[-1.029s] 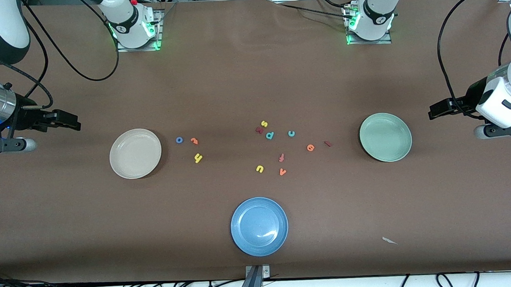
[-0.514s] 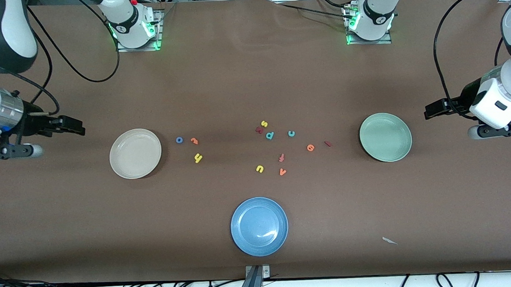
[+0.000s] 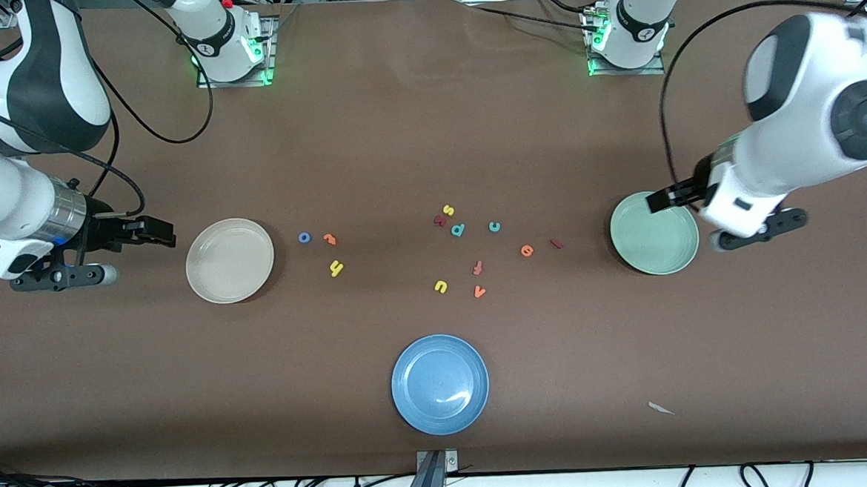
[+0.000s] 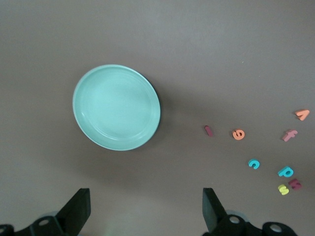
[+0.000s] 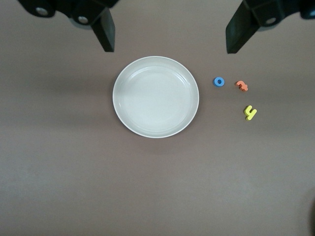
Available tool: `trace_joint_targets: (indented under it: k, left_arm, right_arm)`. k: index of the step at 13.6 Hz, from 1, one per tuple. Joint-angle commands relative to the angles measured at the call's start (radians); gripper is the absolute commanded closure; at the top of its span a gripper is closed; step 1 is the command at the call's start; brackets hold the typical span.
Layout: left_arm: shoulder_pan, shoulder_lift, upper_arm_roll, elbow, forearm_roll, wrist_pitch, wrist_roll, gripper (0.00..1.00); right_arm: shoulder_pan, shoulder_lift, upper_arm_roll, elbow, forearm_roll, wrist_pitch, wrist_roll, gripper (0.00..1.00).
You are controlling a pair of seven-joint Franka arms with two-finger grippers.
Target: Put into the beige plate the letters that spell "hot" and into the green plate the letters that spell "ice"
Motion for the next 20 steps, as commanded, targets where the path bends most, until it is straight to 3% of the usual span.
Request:
trace_joint_targets:
  k: [1, 6, 10, 13, 16, 20]
  left_arm:
    - [-0.035, 0.061, 0.011, -0.052, -0.029, 0.091, -0.161, 0.00]
    - [-0.052, 0.075, -0.004, -0.308, -0.110, 0.462, -0.330, 0.00]
    - [-0.100, 0.176, -0.010, -0.335, -0.122, 0.635, -0.513, 0.00]
    - [-0.126, 0.204, -0.010, -0.336, -0.122, 0.660, -0.554, 0.00]
    - [-0.125, 0.218, -0.010, -0.338, -0.122, 0.685, -0.556, 0.01]
    - [-0.121, 0.189, -0.010, -0.350, -0.113, 0.578, -0.553, 0.01]
  right_arm:
    - [0.023, 0.005, -0.002, 0.008, 0.009, -0.002, 0.009, 0.00]
    - [0.044, 0.024, -0.002, -0.004, 0.014, -0.010, 0.000, 0.00]
    - [0.046, 0.025, -0.003, -0.010, 0.050, 0.013, -0.009, 0.00]
    - [0.046, 0.022, 0.012, -0.127, 0.063, 0.186, -0.010, 0.00]
    - [0.046, 0.022, 0.087, -0.251, 0.061, 0.410, 0.003, 0.00]
    - [0.073, 0.031, 0.106, -0.308, 0.035, 0.433, 0.040, 0.00]
